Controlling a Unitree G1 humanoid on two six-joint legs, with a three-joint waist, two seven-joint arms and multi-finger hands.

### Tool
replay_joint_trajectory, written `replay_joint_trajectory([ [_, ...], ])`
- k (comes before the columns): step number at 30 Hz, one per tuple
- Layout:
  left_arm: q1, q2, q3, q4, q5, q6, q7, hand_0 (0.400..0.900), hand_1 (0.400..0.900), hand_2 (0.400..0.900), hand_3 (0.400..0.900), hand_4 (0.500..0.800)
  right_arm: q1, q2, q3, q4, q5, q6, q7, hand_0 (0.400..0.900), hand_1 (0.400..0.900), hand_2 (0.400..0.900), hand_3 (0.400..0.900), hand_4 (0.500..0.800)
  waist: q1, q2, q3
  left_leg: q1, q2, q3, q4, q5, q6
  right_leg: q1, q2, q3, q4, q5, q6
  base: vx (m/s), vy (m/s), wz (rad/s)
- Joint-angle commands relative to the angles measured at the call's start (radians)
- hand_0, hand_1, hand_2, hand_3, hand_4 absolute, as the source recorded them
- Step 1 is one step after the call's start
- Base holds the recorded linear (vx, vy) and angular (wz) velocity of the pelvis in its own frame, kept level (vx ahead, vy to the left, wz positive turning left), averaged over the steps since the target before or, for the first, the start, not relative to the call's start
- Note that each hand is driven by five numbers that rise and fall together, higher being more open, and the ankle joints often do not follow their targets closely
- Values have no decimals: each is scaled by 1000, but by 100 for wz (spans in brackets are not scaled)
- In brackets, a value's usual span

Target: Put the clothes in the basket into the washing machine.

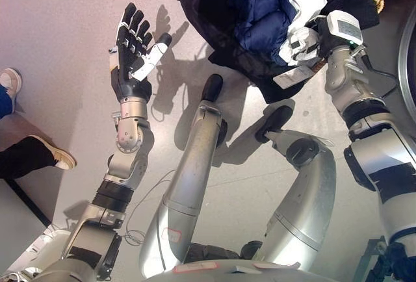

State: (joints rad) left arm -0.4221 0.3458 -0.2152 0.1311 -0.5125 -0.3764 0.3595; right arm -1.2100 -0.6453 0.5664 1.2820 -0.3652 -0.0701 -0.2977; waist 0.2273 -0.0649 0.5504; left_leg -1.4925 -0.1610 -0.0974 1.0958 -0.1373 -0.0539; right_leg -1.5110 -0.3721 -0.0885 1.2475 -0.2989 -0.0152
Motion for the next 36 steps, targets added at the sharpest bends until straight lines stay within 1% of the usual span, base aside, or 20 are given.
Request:
replay_joint_trajectory([
  [1,66,-34,12,-111,2,-104,-10,900,900,900,900,800,41,-7,70,45,-24,-2,1,400,400,400,400,500,-3,84,-91,-14,-24,-42,-10,-61,54,-39,9,62,32,-26,92,0,0,0],
  [7,63,-31,15,-110,6,-103,-10,900,900,900,900,800,36,-3,73,44,-30,-2,-1,400,400,400,400,500,-4,80,-94,-17,-21,-43,-9,-58,53,-40,10,63,29,-21,92,0,0,0],
  [11,62,-34,27,-110,11,-102,-1,900,900,900,900,800,31,5,60,21,-16,-3,-20,400,400,400,400,500,-13,68,-98,-12,-15,-41,-21,-52,53,-30,18,54,9,-10,94,-19,2,-4],
  [13,61,-32,30,-108,15,-102,5,900,900,900,900,800,23,6,60,3,-8,-6,-33,400,400,400,400,500,-20,60,-98,-5,-11,-42,-31,-49,53,-20,24,50,-8,-2,95,-27,7,-7],
  [14,62,-29,39,-107,19,-100,12,900,900,900,900,800,12,4,54,-26,5,-8,-46,400,400,400,400,500,-29,49,-100,2,-4,-42,-45,-44,52,-6,29,44,-30,6,96,-31,5,-7],
  [19,57,-21,61,-102,28,-97,28,900,900,900,900,800,-4,9,46,-80,29,-14,-65,400,400,400,400,500,-47,27,-99,27,7,-45,-78,-36,50,32,42,26,-78,19,96,-36,-6,-8],
  [20,59,-21,71,-95,29,-96,36,900,900,900,900,800,-14,9,41,-113,36,-16,-73,400,400,400,400,500,-58,14,-98,37,11,-43,-95,-31,48,49,49,20,-100,26,95,-44,-7,-8],
  [21,59,-20,72,-95,29,-95,36,900,900,900,900,800,-14,9,41,-114,36,-15,-72,400,400,400,400,500,-58,15,-97,39,12,-43,-97,-30,47,51,49,19,-102,26,95,-57,-13,-13],
  [22,59,-21,88,-86,32,-93,45,900,900,900,900,800,-14,4,31,-176,39,-17,-85,400,400,400,400,500,-73,0,-97,51,16,-42,-112,-27,46,69,56,10,-127,32,97,-37,-16,-9],
  [24,64,-22,103,-79,35,-89,52,900,900,900,900,800,-13,2,23,-229,30,-14,-93,400,400,400,400,500,-87,-10,-100,63,18,-44,-126,-24,44,87,64,1,-147,34,95,-33,-13,-7],
  [25,65,-21,104,-79,35,-89,52,900,900,900,900,800,-11,2,21,-233,29,-12,-92,400,400,400,400,500,-87,-10,-99,65,19,-44,-128,-24,43,89,64,0,-149,35,95,-18,-8,-6],
  [27,74,-26,128,-65,38,-83,60,900,900,900,900,800,0,-9,-1,-332,11,-9,-103,400,400,400,400,500,-109,-27,-106,81,26,-45,-147,-22,41,111,77,-10,-178,39,94,-23,4,-13],
  [28,75,-26,127,-65,38,-83,60,900,900,900,900,800,3,-10,-3,-336,10,-6,-102,400,400,400,400,500,-108,-28,-106,84,27,-46,-149,-21,41,113,78,-11,-181,40,94,-18,5,-14],
  [31,84,-25,147,-50,46,-76,70,900,900,900,900,800,38,-24,-46,-446,-4,-1,-108,400,400,400,400,500,-127,-46,-114,106,39,-49,-173,-19,40,140,89,-21,-211,48,96,-13,-12,-10],
  [32,84,-26,156,-37,46,-71,72,900,900,900,900,800,57,-30,-69,-502,-13,-1,-109,400,400,400,400,500,-141,-55,-117,119,47,-48,-186,-19,40,154,96,-24,-229,54,99,-15,-11,-9],
  [33,84,-25,155,-36,46,-71,72,900,900,900,900,800,61,-31,-72,-507,-14,1,-108,400,400,400,400,500,-139,-56,-116,122,48,-48,-188,-18,40,157,97,-25,-231,55,99,-14,2,-13],
  [36,90,-23,176,-19,48,-61,74,900,900,900,900,800,112,-43,-134,-601,-28,3,-102,400,400,400,400,500,-159,-71,-119,152,62,-47,-220,-14,42,191,110,-31,-264,63,102,-10,4,-11],
])
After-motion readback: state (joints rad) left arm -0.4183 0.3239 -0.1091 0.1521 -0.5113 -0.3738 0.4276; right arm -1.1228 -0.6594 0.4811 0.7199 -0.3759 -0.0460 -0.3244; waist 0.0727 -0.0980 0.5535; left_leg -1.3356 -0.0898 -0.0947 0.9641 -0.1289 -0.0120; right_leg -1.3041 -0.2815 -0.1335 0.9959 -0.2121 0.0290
